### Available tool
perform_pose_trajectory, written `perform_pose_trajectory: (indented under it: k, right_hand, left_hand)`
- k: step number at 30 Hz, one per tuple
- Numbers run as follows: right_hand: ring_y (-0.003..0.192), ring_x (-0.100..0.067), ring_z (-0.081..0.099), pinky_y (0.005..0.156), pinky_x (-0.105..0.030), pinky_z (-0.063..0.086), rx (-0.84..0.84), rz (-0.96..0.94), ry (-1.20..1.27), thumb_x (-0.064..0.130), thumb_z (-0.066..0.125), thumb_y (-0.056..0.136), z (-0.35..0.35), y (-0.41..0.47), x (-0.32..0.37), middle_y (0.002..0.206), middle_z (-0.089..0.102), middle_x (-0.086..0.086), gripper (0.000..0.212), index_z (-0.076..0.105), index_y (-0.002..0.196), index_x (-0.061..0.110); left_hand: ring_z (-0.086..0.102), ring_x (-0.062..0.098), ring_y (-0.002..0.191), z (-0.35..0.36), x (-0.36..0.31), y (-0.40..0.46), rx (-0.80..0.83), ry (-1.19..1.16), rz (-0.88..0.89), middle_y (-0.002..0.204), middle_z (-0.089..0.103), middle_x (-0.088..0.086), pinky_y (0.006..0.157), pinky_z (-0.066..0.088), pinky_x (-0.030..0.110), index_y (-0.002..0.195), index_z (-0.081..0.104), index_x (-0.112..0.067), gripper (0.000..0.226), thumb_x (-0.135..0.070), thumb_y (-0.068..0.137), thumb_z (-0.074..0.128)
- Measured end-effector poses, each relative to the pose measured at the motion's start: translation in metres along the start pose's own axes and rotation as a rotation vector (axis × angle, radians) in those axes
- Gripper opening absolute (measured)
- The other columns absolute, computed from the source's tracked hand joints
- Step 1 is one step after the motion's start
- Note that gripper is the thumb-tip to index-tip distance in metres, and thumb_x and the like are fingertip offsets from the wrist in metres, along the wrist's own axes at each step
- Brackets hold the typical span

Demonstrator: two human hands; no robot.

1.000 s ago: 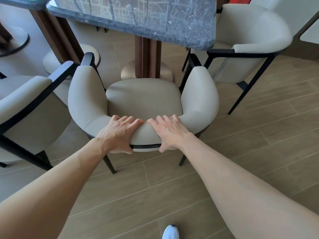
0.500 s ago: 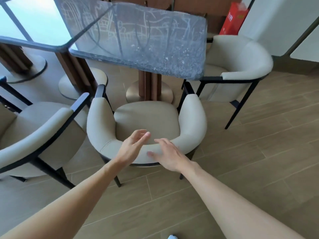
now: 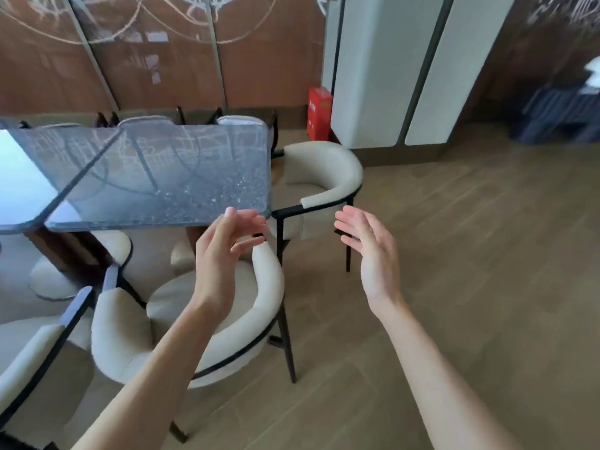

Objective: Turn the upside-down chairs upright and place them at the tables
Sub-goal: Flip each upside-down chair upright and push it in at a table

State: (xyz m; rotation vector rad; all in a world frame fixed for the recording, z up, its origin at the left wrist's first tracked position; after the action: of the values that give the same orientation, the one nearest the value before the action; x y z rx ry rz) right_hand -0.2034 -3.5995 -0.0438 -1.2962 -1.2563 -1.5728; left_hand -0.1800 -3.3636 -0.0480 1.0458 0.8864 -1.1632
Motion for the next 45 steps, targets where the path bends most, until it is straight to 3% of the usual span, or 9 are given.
perform_pose_trajectory:
  k: [5, 8, 13, 19, 23, 30, 37, 45]
  right_hand:
    - [0.116, -0.013, 0.066, 0.105, -0.042, 0.050, -0.049, -0.085, 0.097, 0.044, 0.041, 0.098, -0.060, 0.050, 0.020, 0.118, 0.073, 0.002, 0.035, 0.067, 0.114, 0.028]
    - [0.117, -0.015, 0.066, 0.107, -0.045, 0.048, -0.033, -0.097, 0.126, 0.043, 0.041, 0.097, -0.103, 0.090, 0.022, 0.121, 0.072, -0.001, 0.038, 0.065, 0.118, 0.021]
    - [0.113, -0.015, 0.068, 0.105, -0.049, 0.049, -0.023, -0.120, 0.153, 0.043, 0.042, 0.097, -0.177, 0.176, 0.026, 0.116, 0.074, 0.000, 0.034, 0.068, 0.111, 0.025]
    - [0.112, -0.017, 0.069, 0.103, -0.046, 0.051, -0.008, -0.144, 0.180, 0.037, 0.045, 0.097, -0.233, 0.280, 0.010, 0.114, 0.075, -0.003, 0.034, 0.070, 0.111, 0.019]
    - [0.111, -0.020, 0.069, 0.101, -0.043, 0.053, -0.054, -0.111, 0.182, 0.033, 0.047, 0.095, -0.269, 0.366, -0.029, 0.112, 0.076, -0.007, 0.038, 0.069, 0.116, 0.010]
    - [0.103, -0.021, 0.072, 0.096, -0.041, 0.056, -0.159, -0.090, 0.135, 0.029, 0.054, 0.091, -0.321, 0.562, -0.079, 0.104, 0.077, -0.009, 0.031, 0.072, 0.109, 0.011]
    - [0.090, -0.028, 0.073, 0.082, -0.034, 0.058, -0.237, -0.088, 0.079, 0.017, 0.057, 0.088, -0.402, 0.738, -0.101, 0.092, 0.077, -0.013, 0.026, 0.072, 0.102, 0.001]
    - [0.079, -0.018, 0.071, 0.075, -0.029, 0.056, -0.172, -0.107, 0.045, 0.021, 0.058, 0.084, -0.461, 0.960, -0.172, 0.085, 0.076, -0.011, 0.031, 0.071, 0.101, -0.001]
  left_hand:
    - [0.069, 0.032, 0.105, 0.088, 0.006, 0.029, 0.016, 0.094, 0.094, 0.103, 0.074, 0.015, 0.087, 0.054, 0.038, 0.093, 0.077, -0.017, 0.035, -0.035, 0.101, 0.048]
    - [0.068, 0.032, 0.108, 0.135, 0.019, 0.054, -0.038, 0.081, 0.164, 0.108, 0.074, 0.015, 0.092, 0.055, 0.042, 0.099, 0.076, -0.013, 0.036, -0.031, 0.105, 0.046]
    - [0.070, 0.029, 0.102, 0.238, 0.038, 0.108, -0.156, -0.050, 0.258, 0.105, 0.074, 0.014, 0.093, 0.056, 0.045, 0.097, 0.075, -0.012, 0.031, -0.026, 0.100, 0.048]
    - [0.070, 0.034, 0.103, 0.334, 0.073, 0.189, -0.149, -0.049, 0.303, 0.107, 0.074, 0.017, 0.094, 0.056, 0.050, 0.099, 0.074, -0.008, 0.031, -0.023, 0.102, 0.048]
    - [0.070, 0.028, 0.097, 0.377, 0.107, 0.263, -0.118, -0.044, 0.318, 0.101, 0.074, 0.012, 0.086, 0.057, 0.043, 0.091, 0.076, -0.017, 0.028, -0.026, 0.098, 0.050]
    - [0.065, 0.023, 0.069, 0.495, 0.188, 0.456, -0.020, -0.153, 0.234, 0.080, 0.068, 0.006, 0.064, 0.055, 0.032, 0.078, 0.071, -0.017, 0.023, -0.017, 0.092, 0.053]
    - [0.061, 0.026, 0.065, 0.614, 0.241, 0.614, 0.119, -0.105, 0.128, 0.075, 0.065, 0.010, 0.057, 0.054, 0.031, 0.076, 0.068, -0.012, 0.023, -0.013, 0.095, 0.054]
    - [0.058, 0.028, 0.059, 0.686, 0.322, 0.788, 0.021, -0.040, 0.168, 0.071, 0.063, 0.011, 0.054, 0.052, 0.030, 0.070, 0.067, -0.012, 0.021, -0.017, 0.088, 0.056]
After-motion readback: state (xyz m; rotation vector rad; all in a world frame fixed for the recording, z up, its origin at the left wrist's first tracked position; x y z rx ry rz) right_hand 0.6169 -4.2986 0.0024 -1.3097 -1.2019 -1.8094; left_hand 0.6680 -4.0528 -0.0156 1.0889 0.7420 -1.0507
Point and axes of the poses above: each hand's wrist, its own y-axis towards the middle knuckle, its own z-axis out of the palm, x = y × z, the point moved 7 cm from there along y, towards the middle knuckle
